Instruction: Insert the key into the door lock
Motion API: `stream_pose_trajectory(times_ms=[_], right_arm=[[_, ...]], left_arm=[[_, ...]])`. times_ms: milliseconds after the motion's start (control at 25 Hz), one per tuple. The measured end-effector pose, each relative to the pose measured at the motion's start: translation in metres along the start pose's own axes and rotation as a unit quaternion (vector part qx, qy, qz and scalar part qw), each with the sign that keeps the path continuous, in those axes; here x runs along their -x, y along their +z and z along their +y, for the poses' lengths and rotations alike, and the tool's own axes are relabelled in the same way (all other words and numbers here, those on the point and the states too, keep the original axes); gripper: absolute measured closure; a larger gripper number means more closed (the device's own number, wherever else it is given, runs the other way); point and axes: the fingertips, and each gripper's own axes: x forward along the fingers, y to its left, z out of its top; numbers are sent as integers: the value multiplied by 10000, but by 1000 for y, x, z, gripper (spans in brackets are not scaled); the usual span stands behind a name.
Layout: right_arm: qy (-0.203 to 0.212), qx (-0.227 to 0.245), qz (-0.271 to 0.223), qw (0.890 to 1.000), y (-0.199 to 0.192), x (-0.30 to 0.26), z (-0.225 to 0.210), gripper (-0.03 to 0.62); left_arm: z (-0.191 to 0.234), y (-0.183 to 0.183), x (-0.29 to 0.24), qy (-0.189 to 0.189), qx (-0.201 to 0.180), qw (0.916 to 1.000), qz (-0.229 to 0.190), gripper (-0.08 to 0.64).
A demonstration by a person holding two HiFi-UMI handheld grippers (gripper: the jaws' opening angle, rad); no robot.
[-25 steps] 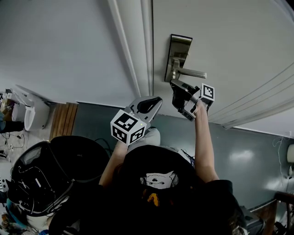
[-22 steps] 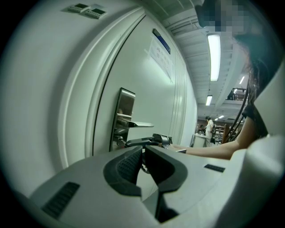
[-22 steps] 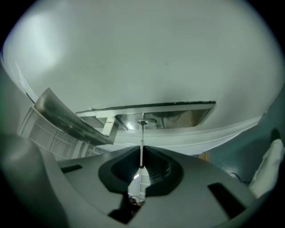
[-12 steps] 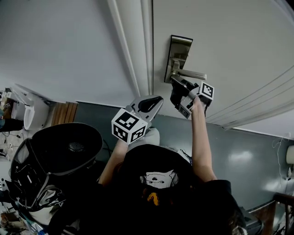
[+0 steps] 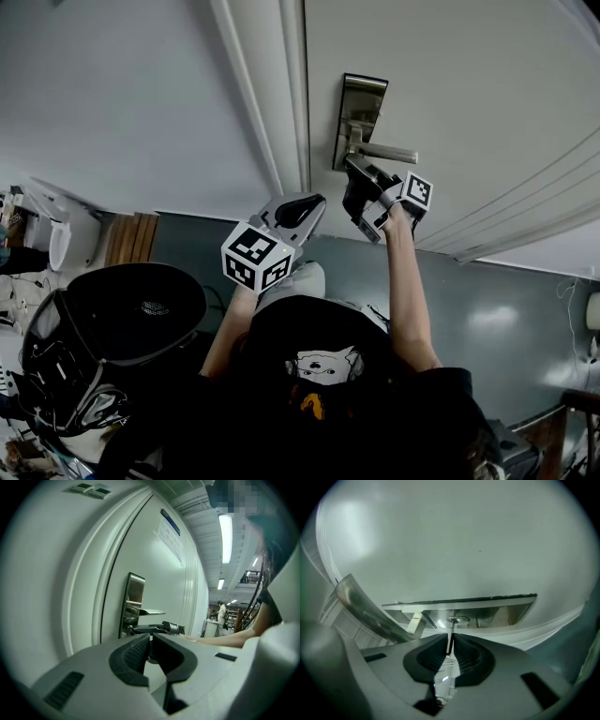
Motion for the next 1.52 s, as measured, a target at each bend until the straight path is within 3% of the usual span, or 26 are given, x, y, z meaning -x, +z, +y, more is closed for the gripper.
stream_pose_trajectory(times_ms=[200,400,680,1000,1520], right_arm=[[-196,319,-154,9992,-6,6,3,563],[-485,678,73,9965,-22,16,6,563],[-517,1118,376,9917,-64,38,31,568],[-956,1898,815,9738,-112,71,46,568],[-1207,1993,713,9699,-163,106,46,568]], left_arm=[[-5,-3,-1,-56,25,10000,72,535],[-10,0,-1,-80,67,9999,131,535],[-22,-2,11,-29,136,9997,201,535],[-37,-4,27,89,265,9993,247,535],[-55,-36,70,491,521,9957,586,535]])
